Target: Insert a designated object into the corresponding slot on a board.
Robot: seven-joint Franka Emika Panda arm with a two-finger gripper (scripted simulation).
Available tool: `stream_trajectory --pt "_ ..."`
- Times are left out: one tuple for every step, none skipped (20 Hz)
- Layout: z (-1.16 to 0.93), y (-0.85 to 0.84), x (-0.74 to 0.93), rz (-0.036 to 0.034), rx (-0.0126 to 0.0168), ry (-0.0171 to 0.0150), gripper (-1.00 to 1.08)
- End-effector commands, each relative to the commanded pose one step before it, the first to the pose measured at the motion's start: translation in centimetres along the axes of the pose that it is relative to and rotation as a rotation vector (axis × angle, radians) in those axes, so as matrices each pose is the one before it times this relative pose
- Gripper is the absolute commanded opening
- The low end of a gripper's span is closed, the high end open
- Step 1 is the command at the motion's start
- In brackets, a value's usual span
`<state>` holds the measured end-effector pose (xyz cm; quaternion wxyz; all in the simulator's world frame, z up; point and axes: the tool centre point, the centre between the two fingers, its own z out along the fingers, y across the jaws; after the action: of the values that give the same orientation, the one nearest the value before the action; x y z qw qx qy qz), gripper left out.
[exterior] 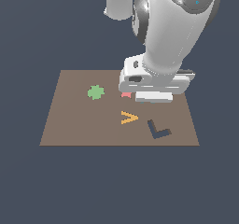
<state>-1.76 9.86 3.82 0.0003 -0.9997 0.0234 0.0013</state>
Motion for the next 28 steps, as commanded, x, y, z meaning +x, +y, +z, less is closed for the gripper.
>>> stream_trajectory --pt "-0.066 -2.380 -1.365 -0.01658 -0.00021 0.00044 -1.00" --pt "-0.017 -0.845 -0.452 -0.00596 -0.00001 -0.00005 -1.00" --pt "-0.015 -0.778 -0.411 -0.00546 -0.00001 -0.00005 -1.00" --pt "-0.014 -0.699 -0.364 -0.00486 0.00000 -0.00004 -1.00" --pt "-0.012 -0.618 -0.317 -0.00428 0.00000 -0.00004 -1.00" --pt "-0.010 -0.533 -0.270 -0.00365 0.00000 -0.00004 -1.00" --pt "-0.009 -0.452 -0.225 -0.00309 0.00000 -0.00003 -1.00" --pt "-0.007 -0.369 -0.181 -0.00249 0.00000 -0.00003 -1.00" --pt "-0.005 -0.288 -0.140 -0.00195 0.00000 -0.00002 -1.00" --pt "-0.004 -0.205 -0.099 -0.00138 0.00000 -0.00001 -1.00" --pt "-0.002 -0.124 -0.059 -0.00085 0.00000 -0.00001 -1.00" --pt "-0.001 -0.026 -0.015 0.00000 0.00000 0.00000 -1.00" --pt "0.018 0.090 0.065 -0.00111 0.00046 -0.00048 -1.00" --pt "0.041 -0.010 0.001 0.00000 0.00000 0.00000 -1.00" --pt "0.123 -0.029 0.001 0.00000 0.00000 0.00000 -1.00" --pt "0.198 -0.025 0.008 0.00042 -0.00018 0.00018 -1.00" --pt "0.266 -0.061 0.001 0.00000 0.00000 0.00000 -1.00" --pt "0.198 -0.024 0.006 0.00042 -0.00018 0.00018 -1.00" --pt "0.123 -0.028 -0.001 0.00000 0.00000 0.00000 -1.00" --pt "0.041 -0.009 0.000 0.00000 0.00000 0.00000 -1.00" --pt "0.000 0.000 0.000 0.00000 0.00000 0.00000 1.00" --pt "0.000 0.000 0.000 0.00000 0.00000 0.00000 1.00" --pt "0.000 0.000 0.000 0.00000 0.00000 0.00000 1.00" --pt "0.000 0.000 0.000 0.00000 0.00000 0.00000 1.00" --pt "0.000 0.000 0.000 0.00000 0.00000 0.00000 1.00" --pt "0.000 0.000 0.000 0.00000 0.00000 0.00000 1.00" --pt "0.000 0.000 0.000 0.00000 0.00000 0.00000 1.00" --pt "0.000 0.000 0.000 0.00000 0.00000 0.00000 1.00"
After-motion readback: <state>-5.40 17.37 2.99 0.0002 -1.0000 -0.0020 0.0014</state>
